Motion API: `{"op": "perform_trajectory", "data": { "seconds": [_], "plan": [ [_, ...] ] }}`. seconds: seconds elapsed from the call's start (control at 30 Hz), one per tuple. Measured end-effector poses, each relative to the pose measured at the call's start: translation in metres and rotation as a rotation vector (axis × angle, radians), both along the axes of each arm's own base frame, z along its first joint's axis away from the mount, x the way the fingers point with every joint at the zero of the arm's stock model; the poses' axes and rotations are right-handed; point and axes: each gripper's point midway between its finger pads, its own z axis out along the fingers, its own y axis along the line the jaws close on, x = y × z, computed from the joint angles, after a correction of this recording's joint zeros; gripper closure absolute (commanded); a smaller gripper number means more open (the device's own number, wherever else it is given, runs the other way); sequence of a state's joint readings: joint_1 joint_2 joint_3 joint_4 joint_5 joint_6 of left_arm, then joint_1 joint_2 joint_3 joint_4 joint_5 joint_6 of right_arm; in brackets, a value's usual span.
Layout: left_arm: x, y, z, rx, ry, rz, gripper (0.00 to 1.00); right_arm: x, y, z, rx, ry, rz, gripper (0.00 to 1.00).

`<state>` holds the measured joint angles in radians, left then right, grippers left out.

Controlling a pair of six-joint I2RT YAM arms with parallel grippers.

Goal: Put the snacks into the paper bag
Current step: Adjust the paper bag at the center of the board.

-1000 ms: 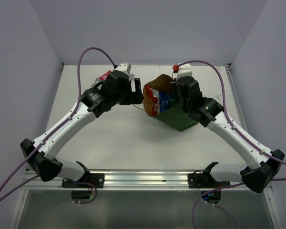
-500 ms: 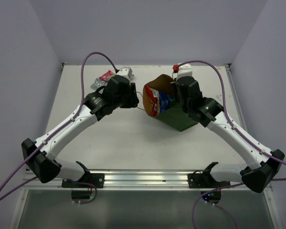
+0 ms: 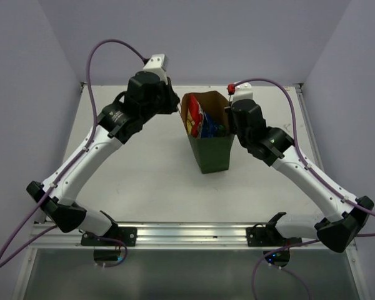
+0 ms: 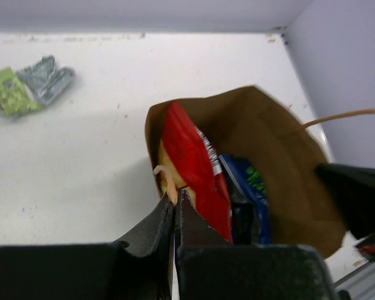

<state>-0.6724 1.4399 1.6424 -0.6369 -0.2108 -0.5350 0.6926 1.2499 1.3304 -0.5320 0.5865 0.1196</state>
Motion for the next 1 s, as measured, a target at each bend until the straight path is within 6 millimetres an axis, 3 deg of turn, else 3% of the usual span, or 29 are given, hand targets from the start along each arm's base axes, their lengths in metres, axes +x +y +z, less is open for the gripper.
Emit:
{"op": "perform_trajectory", "data": {
  "seconds": [0.13,0.23,0.33,0.5,0.6,0.83,1.0],
  "plan": [
    [0.002,-0.005,0.068,-0.076,-0.132,-0.038,1.0,-0.001,0.0,-0.001,0.005,0.015,-0.004,1.0],
    [-0.001,-0.004,0.092,-0.109,-0.192,-0.053,1.0,0.0,0.006,-0.007,0.026,0.032,-0.003,1.0],
    [0.0,-0.003,0.081,-0.091,-0.159,-0.054,1.0,0.002,0.013,-0.02,0.037,0.074,0.004,1.0],
    [0.014,-0.013,0.022,-0.015,-0.006,-0.09,1.0,0.003,0.025,-0.041,0.044,0.155,0.035,1.0],
    [0.015,-0.025,0.003,-0.008,0.047,-0.14,1.0,0.005,0.034,-0.036,0.073,0.178,0.049,1.0],
    [0.002,-0.045,0.016,-0.076,0.046,-0.267,1.0,0.003,0.051,-0.038,0.151,0.233,0.081,1.0],
    [-0.01,-0.045,0.038,-0.128,-0.024,-0.304,1.0,0.003,0.045,-0.053,0.158,0.232,0.066,1.0]
  ]
}}
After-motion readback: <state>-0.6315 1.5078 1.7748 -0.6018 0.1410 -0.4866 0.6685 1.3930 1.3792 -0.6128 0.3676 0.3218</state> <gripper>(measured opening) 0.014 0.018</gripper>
